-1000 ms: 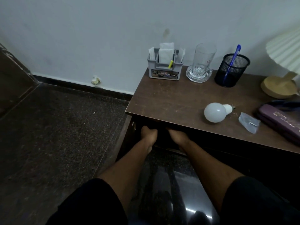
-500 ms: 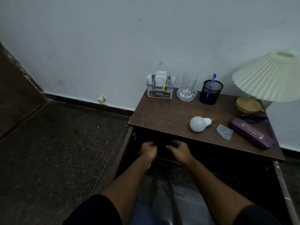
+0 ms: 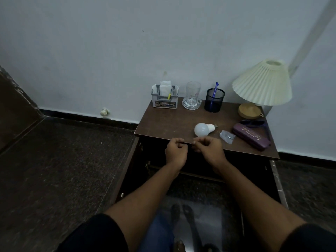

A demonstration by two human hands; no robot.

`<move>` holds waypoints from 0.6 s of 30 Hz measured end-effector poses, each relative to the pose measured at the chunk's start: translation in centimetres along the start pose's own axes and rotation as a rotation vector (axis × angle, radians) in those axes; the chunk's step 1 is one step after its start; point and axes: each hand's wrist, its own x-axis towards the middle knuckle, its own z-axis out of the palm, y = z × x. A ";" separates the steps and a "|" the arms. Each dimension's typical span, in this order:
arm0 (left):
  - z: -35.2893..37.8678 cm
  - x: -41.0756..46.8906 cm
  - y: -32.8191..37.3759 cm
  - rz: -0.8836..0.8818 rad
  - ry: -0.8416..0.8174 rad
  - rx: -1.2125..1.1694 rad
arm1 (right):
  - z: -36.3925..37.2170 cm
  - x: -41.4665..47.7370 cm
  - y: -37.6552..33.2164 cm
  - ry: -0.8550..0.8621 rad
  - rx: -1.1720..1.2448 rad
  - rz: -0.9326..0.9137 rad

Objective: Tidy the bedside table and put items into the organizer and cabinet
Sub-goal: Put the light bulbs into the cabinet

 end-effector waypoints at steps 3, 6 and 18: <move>1.3 -0.3 1.7 0.092 0.049 -0.021 | -2.1 1.7 -1.6 0.169 0.048 -0.055; 2.8 0.2 2.9 0.112 0.024 -0.025 | -4.3 4.4 -2.5 0.286 -0.026 -0.089; 6.7 4.5 3.5 0.074 -0.063 0.094 | -6.5 10.7 -1.8 0.207 -0.642 -0.037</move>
